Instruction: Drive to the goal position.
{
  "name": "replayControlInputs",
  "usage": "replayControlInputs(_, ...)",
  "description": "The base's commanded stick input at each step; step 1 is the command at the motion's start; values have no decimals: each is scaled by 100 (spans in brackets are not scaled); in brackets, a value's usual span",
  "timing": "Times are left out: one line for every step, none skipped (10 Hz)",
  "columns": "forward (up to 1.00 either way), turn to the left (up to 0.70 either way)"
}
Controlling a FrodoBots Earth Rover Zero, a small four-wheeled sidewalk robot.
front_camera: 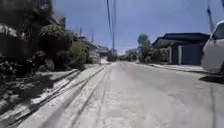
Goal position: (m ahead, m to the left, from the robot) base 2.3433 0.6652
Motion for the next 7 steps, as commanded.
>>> replayControlInputs(100,3)
replayControlInputs(100,3)
replayControlInputs(100,3)
replayControlInputs(100,3)
replayControlInputs(100,3)
replayControlInputs(100,3)
replayControlInputs(100,3)
